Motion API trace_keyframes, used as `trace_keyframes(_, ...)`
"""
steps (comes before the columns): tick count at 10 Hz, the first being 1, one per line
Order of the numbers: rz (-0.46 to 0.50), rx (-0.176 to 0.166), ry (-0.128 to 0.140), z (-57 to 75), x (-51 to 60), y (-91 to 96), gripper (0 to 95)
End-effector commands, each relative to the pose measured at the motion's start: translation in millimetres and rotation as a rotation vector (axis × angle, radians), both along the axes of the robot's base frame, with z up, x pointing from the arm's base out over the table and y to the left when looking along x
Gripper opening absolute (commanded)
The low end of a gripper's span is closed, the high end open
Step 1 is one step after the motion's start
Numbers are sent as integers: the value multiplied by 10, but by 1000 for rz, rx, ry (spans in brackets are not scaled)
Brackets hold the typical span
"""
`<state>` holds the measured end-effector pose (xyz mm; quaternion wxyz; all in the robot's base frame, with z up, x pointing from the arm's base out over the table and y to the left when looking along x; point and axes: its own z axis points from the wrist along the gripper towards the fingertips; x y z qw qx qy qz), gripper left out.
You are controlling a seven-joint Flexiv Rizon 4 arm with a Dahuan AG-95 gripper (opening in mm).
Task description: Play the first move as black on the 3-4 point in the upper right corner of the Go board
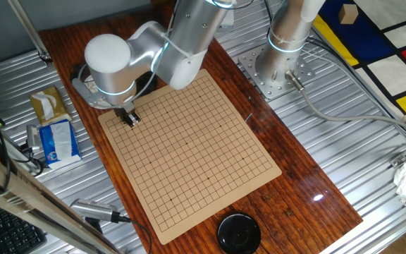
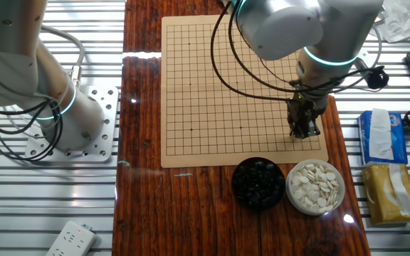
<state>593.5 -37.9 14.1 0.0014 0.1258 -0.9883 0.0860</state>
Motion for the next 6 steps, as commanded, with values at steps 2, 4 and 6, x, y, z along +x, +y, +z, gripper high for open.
trace_keyframes(2,1,4,4,-27,11,8,0)
trace_keyframes(4,-1,10,7,-28,11,8,190)
trace_keyframes(6,1,18,6,-36,8,8,380)
